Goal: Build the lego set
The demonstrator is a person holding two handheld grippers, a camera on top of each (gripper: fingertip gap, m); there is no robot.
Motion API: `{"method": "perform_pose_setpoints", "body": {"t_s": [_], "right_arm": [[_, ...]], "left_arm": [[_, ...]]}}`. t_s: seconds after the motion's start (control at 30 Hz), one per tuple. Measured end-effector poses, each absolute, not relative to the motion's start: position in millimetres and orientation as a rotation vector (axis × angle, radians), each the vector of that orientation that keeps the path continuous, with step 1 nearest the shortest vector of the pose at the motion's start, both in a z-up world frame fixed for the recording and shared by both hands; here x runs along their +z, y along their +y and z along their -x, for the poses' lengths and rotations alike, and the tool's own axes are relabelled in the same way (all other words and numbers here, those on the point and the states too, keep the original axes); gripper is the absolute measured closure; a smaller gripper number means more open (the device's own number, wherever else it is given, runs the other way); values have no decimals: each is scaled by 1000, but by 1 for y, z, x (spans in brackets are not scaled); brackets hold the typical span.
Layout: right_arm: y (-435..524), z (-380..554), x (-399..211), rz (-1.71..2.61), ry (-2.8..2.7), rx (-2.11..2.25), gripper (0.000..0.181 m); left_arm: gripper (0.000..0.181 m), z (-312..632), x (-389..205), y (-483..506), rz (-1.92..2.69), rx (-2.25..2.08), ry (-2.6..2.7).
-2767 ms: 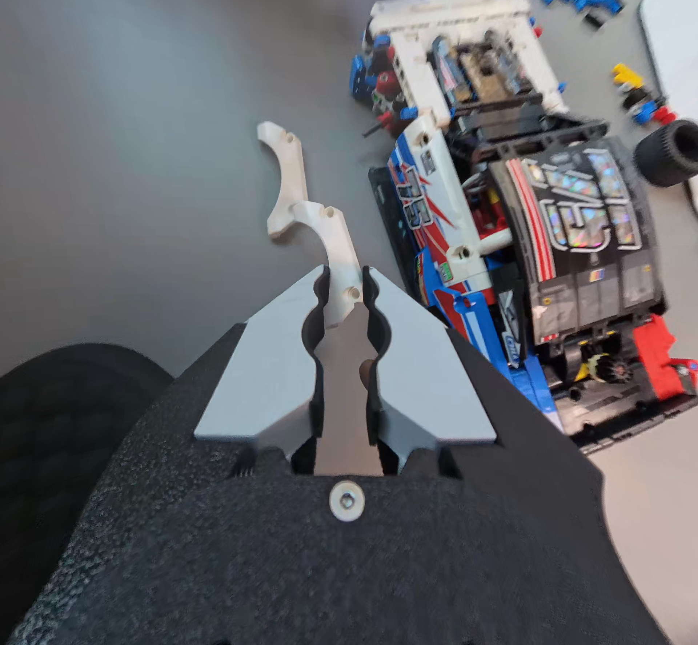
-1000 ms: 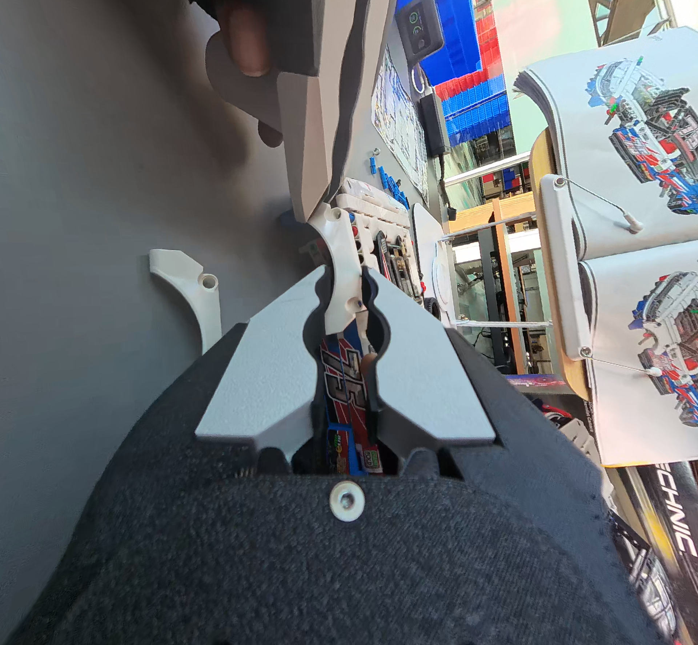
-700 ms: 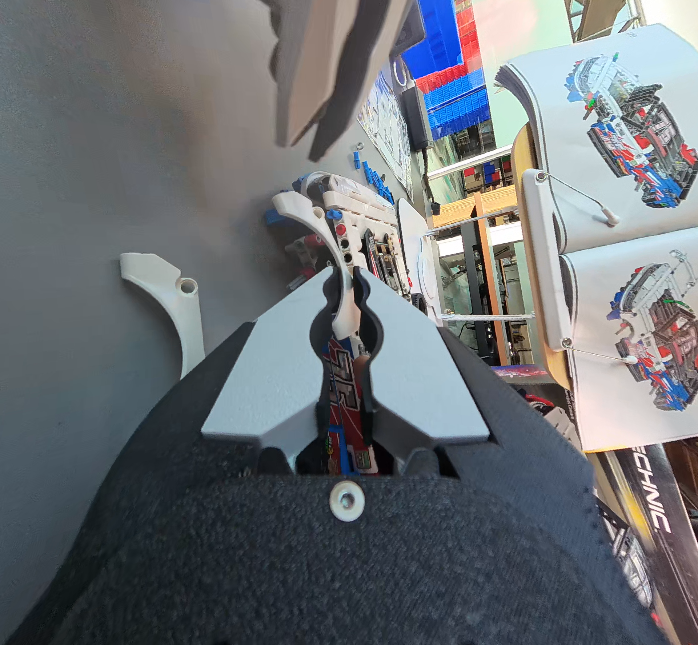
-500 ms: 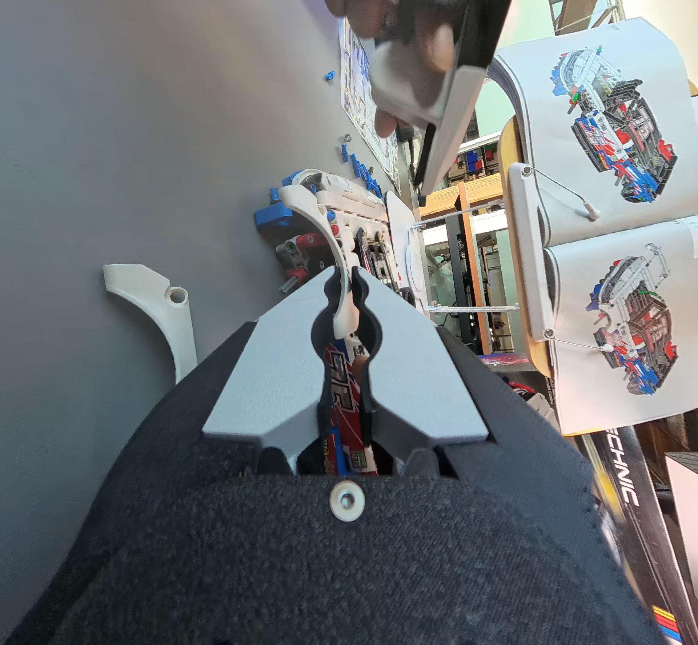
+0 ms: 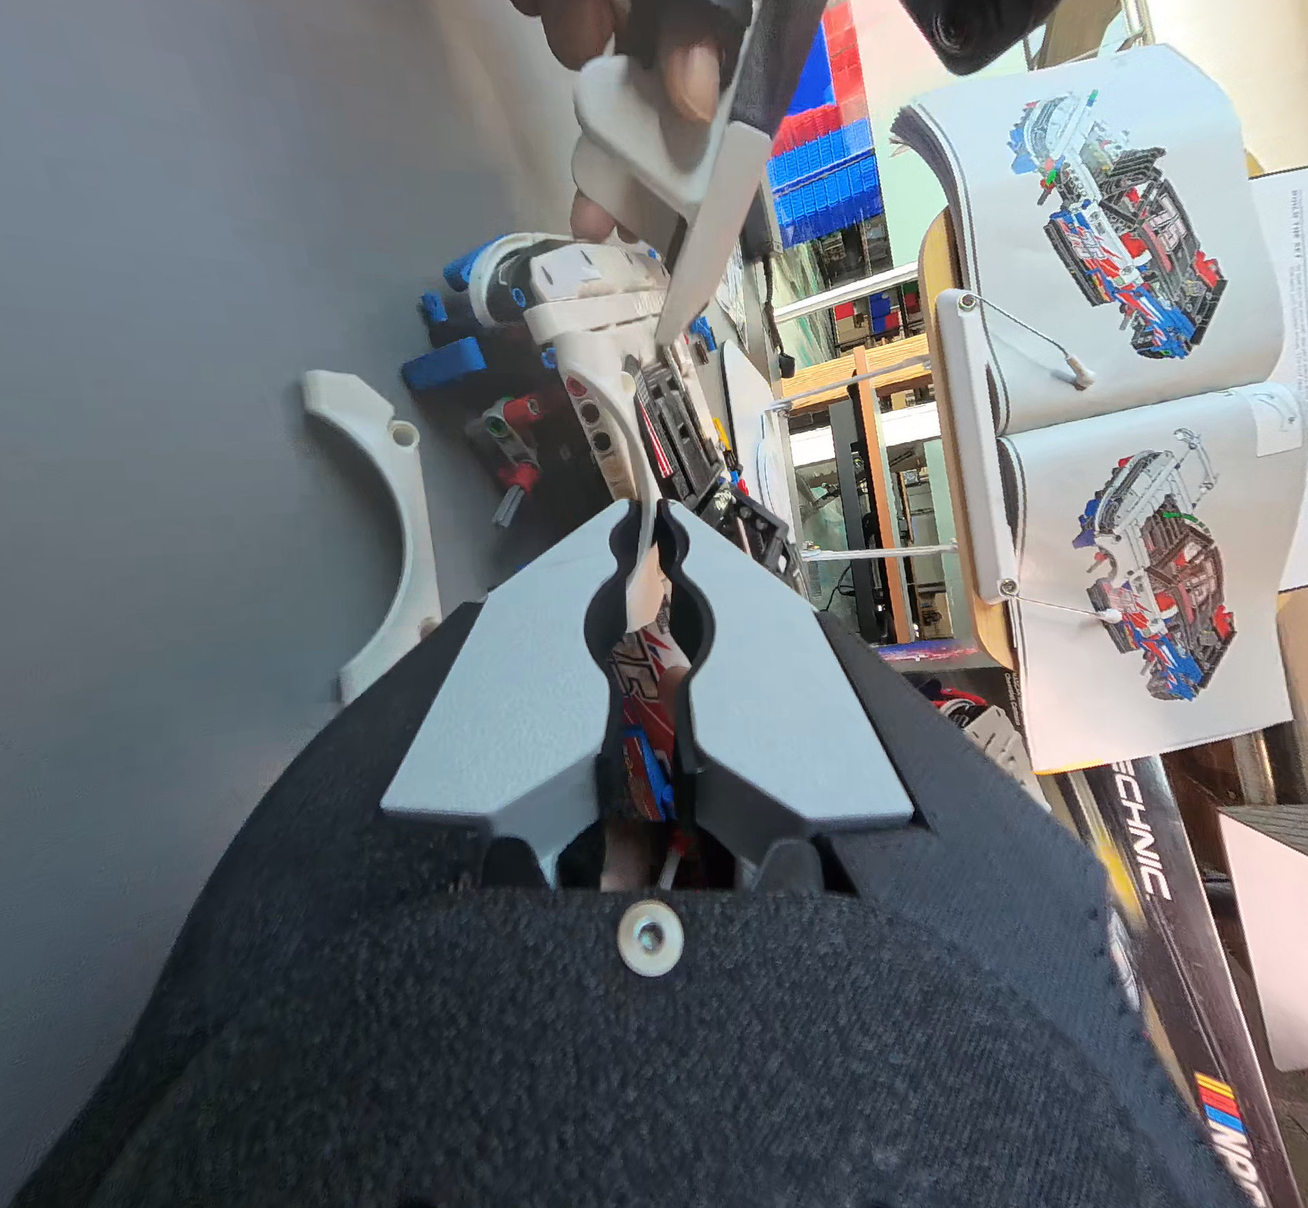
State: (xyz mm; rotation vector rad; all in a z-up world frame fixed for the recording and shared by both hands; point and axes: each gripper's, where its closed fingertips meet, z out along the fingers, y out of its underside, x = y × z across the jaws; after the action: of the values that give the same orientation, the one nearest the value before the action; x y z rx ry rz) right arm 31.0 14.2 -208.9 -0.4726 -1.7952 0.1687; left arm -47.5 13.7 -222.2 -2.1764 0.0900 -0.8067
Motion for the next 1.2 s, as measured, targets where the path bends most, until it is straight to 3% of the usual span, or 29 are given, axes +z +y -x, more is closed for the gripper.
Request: {"method": "perform_pose_setpoints", "body": {"t_s": [0.2,0.33,0.43,0.53,0.67,0.77,0.87,0.93,1.07,1.2], "right_arm": [[11,-68,-195,415,-1741,221,179],[8,-79,-166,351,-1633,226,179],[-1,-76,-145,242,-1570,201,179],[-11,-66,-132,149,-1535,180,179],[-8,-59,-128,155,-1533,171,178],[4,-65,-141,390,-1667,363,157],[1,-94,-183,742,-2044,666,166],[4,-117,-207,908,-2243,722,153],[25,-119,-234,991,-2359,629,153],[19,-102,-256,980,-2427,606,166]], "left_arm": [[144,4,-223,-29,2185,-836,145],[144,11,-195,-34,2107,-606,227],[146,-37,-147,-44,1920,-952,264],[143,-73,-137,-45,1874,-1141,281],[165,-79,-138,-35,1832,-1101,253],[176,-67,-145,-31,1840,-939,252],[178,-53,-155,-32,1868,-743,290],[178,-45,-160,-33,1877,-634,325],[178,-40,-160,-32,1838,-643,293],[178,-35,-163,-33,1837,-600,289]]}}
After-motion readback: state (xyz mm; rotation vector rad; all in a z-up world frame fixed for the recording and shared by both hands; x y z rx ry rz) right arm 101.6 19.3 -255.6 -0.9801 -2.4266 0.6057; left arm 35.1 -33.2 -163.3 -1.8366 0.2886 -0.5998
